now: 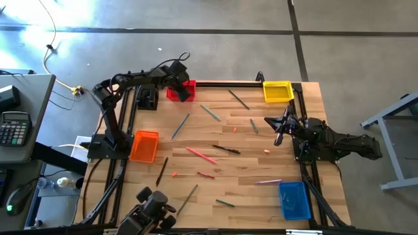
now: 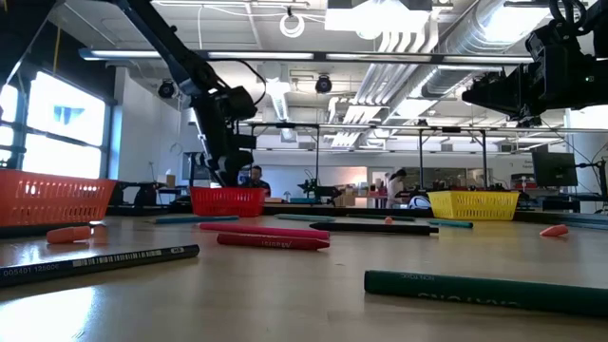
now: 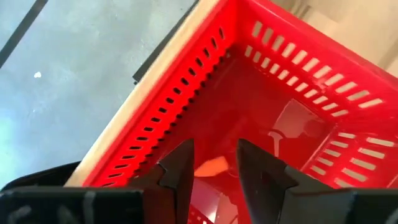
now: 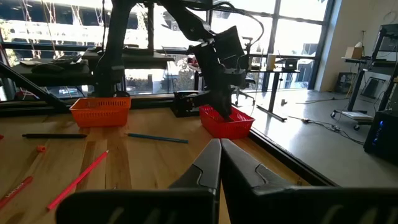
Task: Sort crayons/erasers/pens/pencils in bins
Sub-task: Put the green crayon into the blue basket
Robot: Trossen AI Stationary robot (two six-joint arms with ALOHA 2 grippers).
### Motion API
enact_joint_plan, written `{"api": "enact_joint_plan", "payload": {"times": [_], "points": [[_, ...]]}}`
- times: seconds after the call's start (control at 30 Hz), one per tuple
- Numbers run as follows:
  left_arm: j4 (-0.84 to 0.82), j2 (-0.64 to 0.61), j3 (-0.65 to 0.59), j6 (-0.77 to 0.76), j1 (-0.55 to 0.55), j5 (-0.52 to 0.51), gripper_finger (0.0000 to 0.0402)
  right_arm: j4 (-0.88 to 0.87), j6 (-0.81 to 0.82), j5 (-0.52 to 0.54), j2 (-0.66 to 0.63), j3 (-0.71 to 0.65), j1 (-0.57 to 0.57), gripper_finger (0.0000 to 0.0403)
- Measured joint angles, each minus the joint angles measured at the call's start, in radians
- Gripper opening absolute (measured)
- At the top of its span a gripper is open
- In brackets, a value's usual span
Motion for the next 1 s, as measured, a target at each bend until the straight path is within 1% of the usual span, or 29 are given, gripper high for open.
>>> {"api": "enact_joint_plan", "payload": {"times": [0.1,0.33,0.4,0.47,0.53,0.63,0.8,0.9,1.0], "points": [[-0.007,-0.014,0.0,-0.003,0.001,0.0,0.012,0.0,0.0,0.0,0.0,0.0,0.0,0.0],[-0.068,-0.048,0.0,0.0,0.0,-0.002,0.0155,0.0,0.0,0.0,0.0,0.0,0.0,0.0],[-0.07,-0.072,-0.001,0.001,-0.003,-0.004,0.0156,0.0,0.0,0.0,0.0,0.0,0.0,0.0],[-0.031,-0.108,-0.019,0.016,-0.015,-0.007,0.0148,0.0,0.0,0.0,0.0,0.0,0.0,0.0],[0.044,-0.154,-0.059,0.015,-0.035,-0.001,0.0133,0.0,0.0,0.0,0.0,0.0,0.0,0.0],[0.172,-0.224,-0.151,-0.003,-0.077,0.019,0.0109,0.0,0.0,0.0,0.0,0.0,0.0,0.0],[0.468,-0.341,-0.338,-0.021,-0.18,0.027,0.0071,0.001,0.007,0.0,0.0,0.0,0.0,0.0],[0.648,-0.402,-0.449,-0.028,-0.254,0.03,0.0053,0.0,0.111,-0.011,0.0,0.0,0.0,0.0],[0.836,-0.451,-0.559,-0.033,-0.319,0.062,0.0039,0.007,0.122,-0.011,0.0,-0.001,0.0,0.0]]}}
